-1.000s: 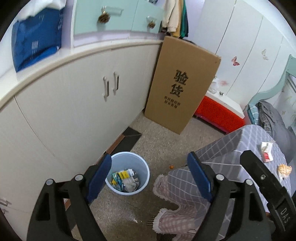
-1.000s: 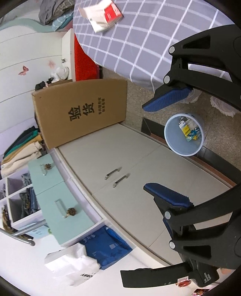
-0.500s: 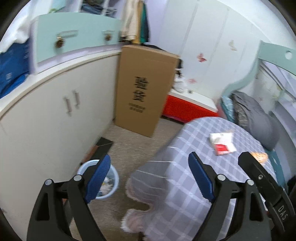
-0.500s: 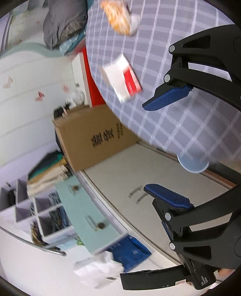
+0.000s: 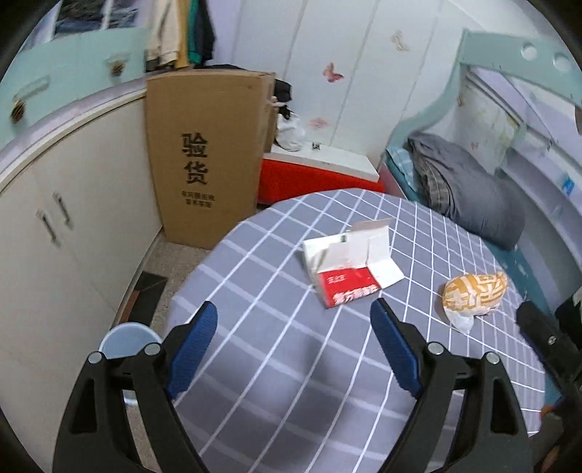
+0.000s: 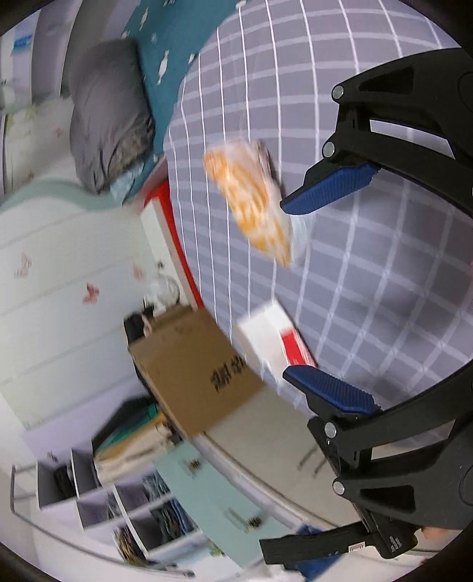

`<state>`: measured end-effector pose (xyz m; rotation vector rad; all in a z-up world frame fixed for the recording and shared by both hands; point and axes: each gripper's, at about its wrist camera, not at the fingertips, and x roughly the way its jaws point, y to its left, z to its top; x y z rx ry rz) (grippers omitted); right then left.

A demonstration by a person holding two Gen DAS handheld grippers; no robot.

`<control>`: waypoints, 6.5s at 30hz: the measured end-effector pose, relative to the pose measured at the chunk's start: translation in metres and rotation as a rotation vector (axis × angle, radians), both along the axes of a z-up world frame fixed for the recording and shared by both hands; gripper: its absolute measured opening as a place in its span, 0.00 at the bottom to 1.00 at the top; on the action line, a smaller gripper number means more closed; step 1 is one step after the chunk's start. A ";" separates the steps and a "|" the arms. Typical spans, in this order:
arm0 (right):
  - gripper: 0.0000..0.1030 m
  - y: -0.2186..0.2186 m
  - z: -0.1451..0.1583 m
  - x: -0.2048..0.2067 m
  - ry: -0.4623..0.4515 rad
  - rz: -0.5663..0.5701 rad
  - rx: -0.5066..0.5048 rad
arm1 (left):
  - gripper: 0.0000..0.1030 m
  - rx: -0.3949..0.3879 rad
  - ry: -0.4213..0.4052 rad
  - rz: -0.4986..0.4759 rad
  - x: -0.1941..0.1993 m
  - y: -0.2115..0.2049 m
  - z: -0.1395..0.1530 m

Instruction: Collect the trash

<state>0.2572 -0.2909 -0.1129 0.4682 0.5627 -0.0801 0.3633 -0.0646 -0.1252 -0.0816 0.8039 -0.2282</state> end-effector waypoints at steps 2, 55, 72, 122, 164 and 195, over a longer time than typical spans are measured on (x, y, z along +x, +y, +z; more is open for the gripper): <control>0.82 -0.017 -0.005 0.003 0.015 -0.029 0.009 | 0.82 0.024 -0.007 -0.027 0.010 -0.010 -0.001; 0.54 0.010 -0.002 0.047 0.171 0.079 0.017 | 0.08 0.051 -0.017 -0.081 -0.002 -0.007 0.014; 0.54 0.158 0.020 0.019 0.120 0.342 -0.035 | 0.08 0.036 -0.120 0.163 -0.099 0.133 0.038; 0.88 0.422 -0.085 0.094 0.111 0.592 -0.154 | 0.09 0.114 0.068 0.546 -0.066 0.373 -0.081; 0.91 0.316 -0.036 0.078 0.042 0.310 -0.112 | 0.72 0.106 0.042 0.474 -0.024 0.310 -0.051; 0.94 0.158 0.095 -0.163 -0.179 0.229 -0.217 | 0.91 0.145 -0.340 0.295 -0.257 0.130 0.127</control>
